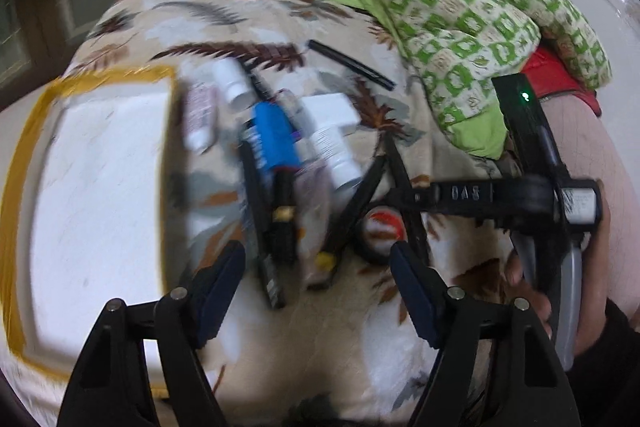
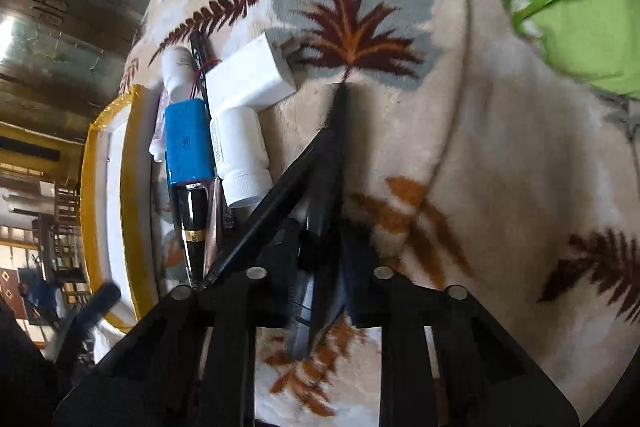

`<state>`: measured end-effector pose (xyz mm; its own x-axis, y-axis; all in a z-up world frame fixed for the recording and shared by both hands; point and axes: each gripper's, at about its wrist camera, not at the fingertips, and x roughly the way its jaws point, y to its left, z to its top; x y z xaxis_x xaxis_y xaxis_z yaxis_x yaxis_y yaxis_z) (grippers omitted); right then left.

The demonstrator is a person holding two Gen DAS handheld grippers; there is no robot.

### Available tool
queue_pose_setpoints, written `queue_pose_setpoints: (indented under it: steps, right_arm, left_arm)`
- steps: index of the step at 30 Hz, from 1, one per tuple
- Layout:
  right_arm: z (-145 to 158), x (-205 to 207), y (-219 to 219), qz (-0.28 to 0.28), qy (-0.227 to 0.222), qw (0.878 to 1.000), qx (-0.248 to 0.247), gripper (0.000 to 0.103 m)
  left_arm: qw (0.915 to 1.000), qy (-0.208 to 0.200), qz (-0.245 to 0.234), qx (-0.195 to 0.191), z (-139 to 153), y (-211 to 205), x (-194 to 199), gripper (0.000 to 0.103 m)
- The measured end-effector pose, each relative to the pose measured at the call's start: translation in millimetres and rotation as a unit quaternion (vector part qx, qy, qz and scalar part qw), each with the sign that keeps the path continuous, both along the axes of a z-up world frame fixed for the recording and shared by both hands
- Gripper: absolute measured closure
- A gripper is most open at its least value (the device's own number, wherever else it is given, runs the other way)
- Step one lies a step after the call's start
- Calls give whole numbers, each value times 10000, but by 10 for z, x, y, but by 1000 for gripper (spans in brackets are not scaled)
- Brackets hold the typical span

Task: Organize objects
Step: 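Grasp a black marker with the right tool while the left tool grasps another, then carry both black markers into the white tray and open both tools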

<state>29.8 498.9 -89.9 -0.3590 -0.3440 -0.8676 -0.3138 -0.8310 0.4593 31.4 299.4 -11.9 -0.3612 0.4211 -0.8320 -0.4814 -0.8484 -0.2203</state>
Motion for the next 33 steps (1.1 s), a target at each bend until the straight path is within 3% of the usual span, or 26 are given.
queue_pose_setpoints:
  steps: [4, 6, 9, 11, 17, 22, 28, 33]
  right_arm:
    - [-24, 75, 176, -65, 80, 9998, -139, 87]
    - [-56, 119, 220, -47, 76, 9999, -99, 87]
    - [-93, 173, 267, -42, 96, 9998, -193, 87]
    - [-111, 182, 247, 22, 110, 9997, -214, 87]
    - [-126, 152, 219, 100, 173, 9995, -245, 87]
    - [-112, 154, 180, 119, 172, 9995, -227, 87]
    - [149, 181, -33, 407, 396, 9982, -213, 87]
    - [280, 156, -337, 711, 362, 9967, -155, 87]
  left_arm:
    - [9991, -154, -395, -98, -149, 423, -213, 31]
    - [9973, -272, -625, -276, -286, 648, -294, 38]
    - [9941, -478, -643, -734, -542, 807, -371, 67]
    - [9935, -853, -654, -376, -618, 717, -359, 90]
    - [9943, -973, -352, 240, -619, 261, -145, 90]
    - [9919, -1063, -76, 693, -476, 32, -200, 90]
    - [9901, -1037, 173, 931, -290, -154, -177, 90]
    - [9839, -961, 440, 1443, -120, -436, -141, 90]
